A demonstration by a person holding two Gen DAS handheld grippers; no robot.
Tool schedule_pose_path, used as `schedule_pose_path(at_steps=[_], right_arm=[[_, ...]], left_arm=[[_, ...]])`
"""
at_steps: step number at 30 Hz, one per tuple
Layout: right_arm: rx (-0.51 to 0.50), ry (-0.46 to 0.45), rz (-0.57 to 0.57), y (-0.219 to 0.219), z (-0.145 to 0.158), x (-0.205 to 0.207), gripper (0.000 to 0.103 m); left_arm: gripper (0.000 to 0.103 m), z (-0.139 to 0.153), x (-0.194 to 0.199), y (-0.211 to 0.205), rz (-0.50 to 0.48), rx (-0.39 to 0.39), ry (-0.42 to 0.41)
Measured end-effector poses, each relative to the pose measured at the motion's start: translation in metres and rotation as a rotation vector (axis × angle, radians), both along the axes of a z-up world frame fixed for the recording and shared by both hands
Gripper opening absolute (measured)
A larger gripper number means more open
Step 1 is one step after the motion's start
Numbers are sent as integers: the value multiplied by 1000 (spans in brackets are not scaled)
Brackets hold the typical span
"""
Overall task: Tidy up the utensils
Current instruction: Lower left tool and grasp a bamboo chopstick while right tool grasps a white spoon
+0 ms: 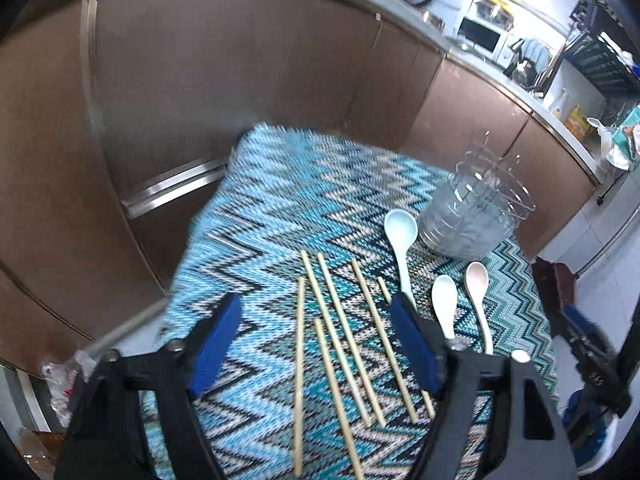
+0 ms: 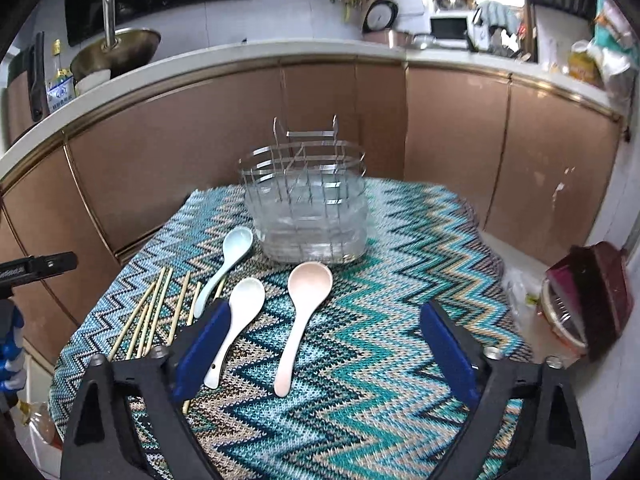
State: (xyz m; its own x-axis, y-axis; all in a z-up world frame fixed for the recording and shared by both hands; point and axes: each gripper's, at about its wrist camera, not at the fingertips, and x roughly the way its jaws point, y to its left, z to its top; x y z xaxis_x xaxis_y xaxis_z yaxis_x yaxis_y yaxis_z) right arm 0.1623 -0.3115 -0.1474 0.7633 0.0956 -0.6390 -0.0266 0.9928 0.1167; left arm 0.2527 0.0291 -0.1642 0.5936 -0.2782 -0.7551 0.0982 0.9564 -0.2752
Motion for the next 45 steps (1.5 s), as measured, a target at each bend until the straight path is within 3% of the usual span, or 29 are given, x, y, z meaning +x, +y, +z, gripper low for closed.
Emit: schedule_pose_path(at_steps=[7,9,13,22,36,45], right_arm=[[93,105,92,-8,-29,48,57],[132,138,117,-11,-38,62,50],[175,179,141,-18,-49,79,47],[245,242,167,-33,-71,101,39],[253,262,216,-28,-82,124,35],[299,284,249,-33,-89,138,30]], left_arm=[[35,-32,73,-3,-15,-108,212],[31,-42,87,-4,-11,-109,252],[27,-58,108,-10,-15,-98,318],[14,-77,130,-17,0,-33,383],[6,-92,141,-28,44,-3,455],[5,-94,144,-26,102,-30,472]])
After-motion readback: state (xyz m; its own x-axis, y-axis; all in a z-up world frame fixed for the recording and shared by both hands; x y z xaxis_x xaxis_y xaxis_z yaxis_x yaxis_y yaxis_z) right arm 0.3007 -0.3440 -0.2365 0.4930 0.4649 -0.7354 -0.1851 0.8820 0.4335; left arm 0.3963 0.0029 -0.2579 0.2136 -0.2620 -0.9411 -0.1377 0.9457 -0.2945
